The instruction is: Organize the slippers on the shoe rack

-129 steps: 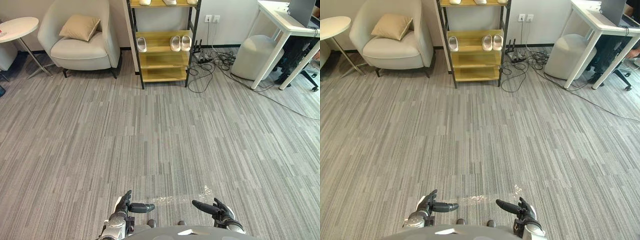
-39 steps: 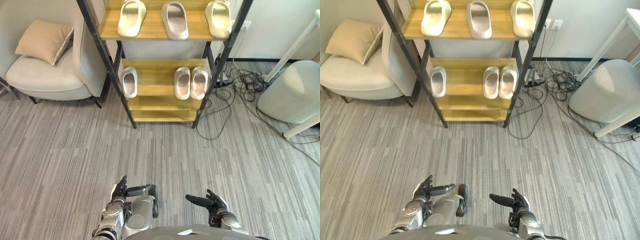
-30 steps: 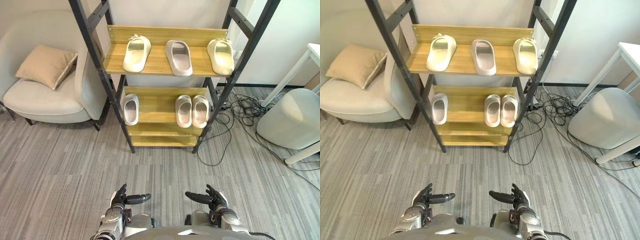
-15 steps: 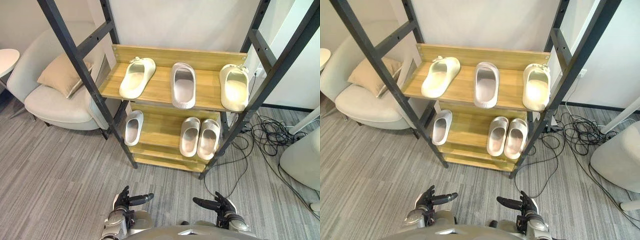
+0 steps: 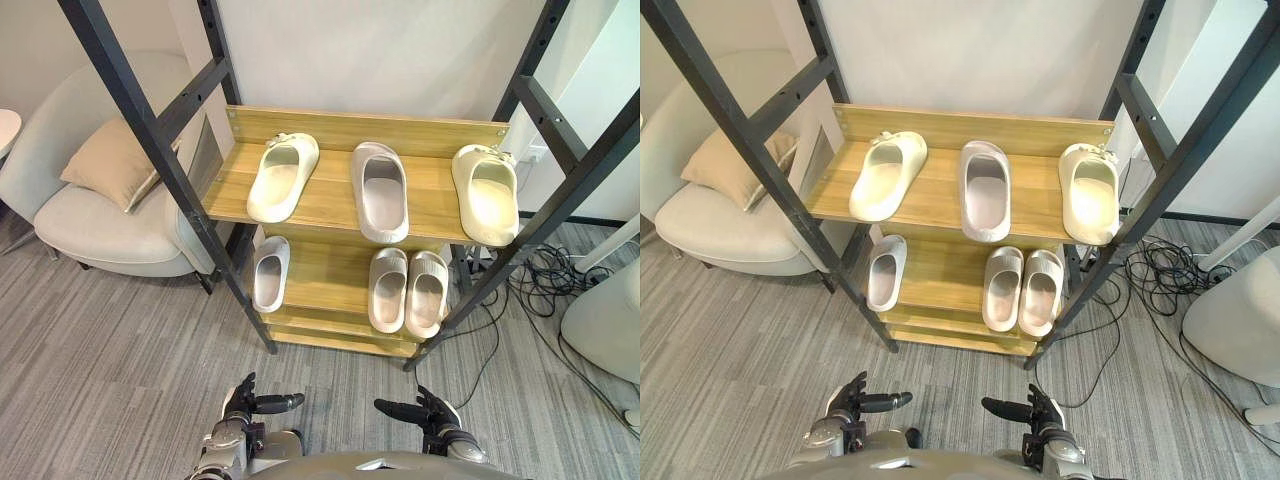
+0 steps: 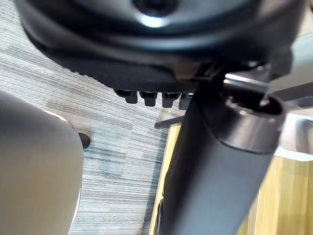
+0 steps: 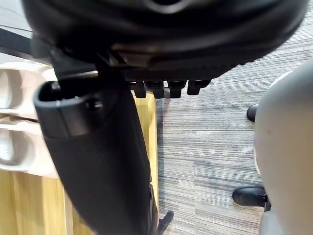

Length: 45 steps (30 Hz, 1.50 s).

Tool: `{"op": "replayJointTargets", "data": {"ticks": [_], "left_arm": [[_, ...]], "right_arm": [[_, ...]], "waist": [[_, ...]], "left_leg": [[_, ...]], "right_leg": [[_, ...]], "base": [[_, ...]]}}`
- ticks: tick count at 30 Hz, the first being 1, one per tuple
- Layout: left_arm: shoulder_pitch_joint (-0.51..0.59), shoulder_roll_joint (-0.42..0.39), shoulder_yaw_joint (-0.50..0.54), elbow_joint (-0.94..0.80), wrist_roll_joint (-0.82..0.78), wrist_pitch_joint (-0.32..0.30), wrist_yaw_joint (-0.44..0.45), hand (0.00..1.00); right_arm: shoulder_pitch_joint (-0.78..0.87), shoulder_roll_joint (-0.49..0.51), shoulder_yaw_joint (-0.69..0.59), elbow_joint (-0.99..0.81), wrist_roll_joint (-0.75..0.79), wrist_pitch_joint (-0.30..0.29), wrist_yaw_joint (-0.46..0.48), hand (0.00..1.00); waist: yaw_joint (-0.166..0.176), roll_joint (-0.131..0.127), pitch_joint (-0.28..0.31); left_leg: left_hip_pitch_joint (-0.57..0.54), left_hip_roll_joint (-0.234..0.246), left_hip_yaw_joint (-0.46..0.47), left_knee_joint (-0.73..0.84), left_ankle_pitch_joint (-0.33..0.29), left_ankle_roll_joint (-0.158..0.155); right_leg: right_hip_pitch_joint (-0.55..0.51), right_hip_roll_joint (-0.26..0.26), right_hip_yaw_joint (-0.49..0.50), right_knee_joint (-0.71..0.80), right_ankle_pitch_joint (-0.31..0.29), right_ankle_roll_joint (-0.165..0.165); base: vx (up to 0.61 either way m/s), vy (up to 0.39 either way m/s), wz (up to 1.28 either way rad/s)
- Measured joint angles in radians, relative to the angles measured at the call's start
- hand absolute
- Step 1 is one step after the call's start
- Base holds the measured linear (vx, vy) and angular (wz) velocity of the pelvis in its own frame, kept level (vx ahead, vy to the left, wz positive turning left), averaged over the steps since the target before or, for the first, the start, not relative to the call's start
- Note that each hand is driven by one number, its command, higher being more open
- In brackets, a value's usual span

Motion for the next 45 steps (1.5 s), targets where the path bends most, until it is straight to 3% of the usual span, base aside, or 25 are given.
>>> {"op": "replayJointTargets", "data": {"ticks": [5,8,9,16,22,23,25,27,28,31,36,45], "left_arm": [[0.002,0.007,-0.025,0.0,0.018,0.0,-0.003,1.0],[0.001,0.015,-0.036,0.0,0.019,0.0,-0.003,1.0],[0.0,0.017,-0.044,0.0,0.019,0.0,-0.003,1.0],[-0.014,0.022,-0.07,-0.001,0.02,-0.001,0.01,1.0],[-0.034,0.045,-0.087,0.022,0.02,-0.003,0.029,1.0],[-0.04,0.044,-0.111,0.032,0.02,-0.003,0.034,1.0],[-0.042,0.046,-0.125,0.032,0.031,-0.003,0.032,1.0],[-0.042,0.047,-0.142,0.033,0.039,-0.015,0.034,1.0],[-0.042,0.047,-0.142,0.034,0.039,-0.015,0.034,1.0],[-0.039,0.051,-0.153,0.036,0.039,-0.016,0.035,1.0],[-0.031,0.052,-0.154,0.036,0.039,-0.016,0.035,1.0],[-0.004,0.048,-0.182,0.01,0.04,-0.023,0.031,1.0]], "right_arm": [[-0.007,-0.011,0.091,-0.008,-0.019,0.0,0.001,1.0],[-0.021,-0.026,0.257,-0.055,-0.041,0.003,0.005,1.0],[-0.023,-0.03,0.36,-0.113,-0.046,0.003,0.018,1.0],[-0.116,0.0,0.73,-0.381,-0.074,0.002,0.111,1.0],[-0.158,-0.076,0.843,-0.654,-0.023,0.0,0.164,1.0],[-0.158,-0.097,0.86,-0.771,0.006,0.002,0.172,1.0],[-0.158,-0.116,0.869,-0.883,0.01,0.002,0.179,1.0],[-0.165,-0.146,0.856,-1.188,0.087,-0.018,0.191,1.0],[-0.169,-0.148,0.85,-1.23,0.094,-0.028,0.191,1.0],[-0.222,-0.152,0.737,-1.446,0.125,-0.119,0.166,1.0],[-0.249,-0.196,0.536,-1.536,0.119,-0.177,0.063,1.0],[-0.264,-0.277,0.337,-1.537,-0.093,-0.178,-0.077,1.0]], "waist": [[0.0,-0.009,-0.014],[0.002,-0.017,-0.018],[0.004,-0.019,-0.018],[0.04,-0.03,-0.025],[0.053,-0.052,-0.025],[0.048,-0.056,-0.026],[0.045,-0.056,-0.026],[0.04,-0.055,-0.026],[0.039,-0.055,-0.026],[0.026,-0.056,-0.029],[0.003,-0.054,-0.032],[-0.019,-0.031,-0.044]], "left_leg": [[0.015,-0.004,-0.021,-0.066,0.043,0.002],[0.012,-0.007,-0.029,-0.089,0.059,0.007],[0.011,-0.01,-0.032,-0.097,0.064,0.01],[-0.012,-0.015,-0.047,-0.097,0.068,0.016],[-0.013,-0.02,-0.049,-0.097,0.07,0.018],[-0.013,-0.019,-0.047,-0.097,0.07,0.018],[-0.013,-0.018,-0.044,-0.098,0.07,0.018],[-0.013,-0.016,-0.037,-0.098,0.069,0.016],[-0.013,-0.016,-0.037,-0.098,0.069,0.016],[-0.008,-0.017,-0.029,-0.098,0.069,0.016],[0.003,-0.019,-0.017,-0.098,0.069,0.016],[0.015,-0.017,-0.006,-0.1,0.069,0.017]], "right_leg": [[-0.01,0.006,-0.01,-0.002,0.002,0.001],[-0.023,0.007,-0.01,-0.003,0.005,0.002],[-0.025,0.007,-0.01,-0.009,0.008,0.002],[-0.025,0.011,-0.011,-0.046,0.032,-0.008],[-0.025,0.006,-0.01,-0.048,0.035,-0.008],[-0.028,0.004,-0.007,-0.046,0.035,-0.007],[-0.032,0.004,-0.003,-0.043,0.035,-0.007],[-0.039,0.004,0.006,-0.036,0.035,-0.007],[-0.039,0.004,0.006,-0.036,0.035,-0.007],[-0.04,0.002,0.014,-0.031,0.036,-0.005],[-0.04,-0.001,0.027,-0.021,0.037,-0.004],[-0.039,0.0,0.044,-0.016,0.04,0.001]], "base": [[-0.04,-0.037,0.09],[-0.02,-0.012,0.03],[0.0,0.0,0.0],[-0.01,0.002,0.05],[-0.01,0.006,0.0],[-0.03,0.015,-0.05],[-0.03,0.012,-0.07],[-0.02,0.005,-0.1],[-0.02,0.003,-0.07],[-0.02,0.007,-0.06],[-0.03,0.013,-0.08],[-0.01,0.003,-0.05]]}}
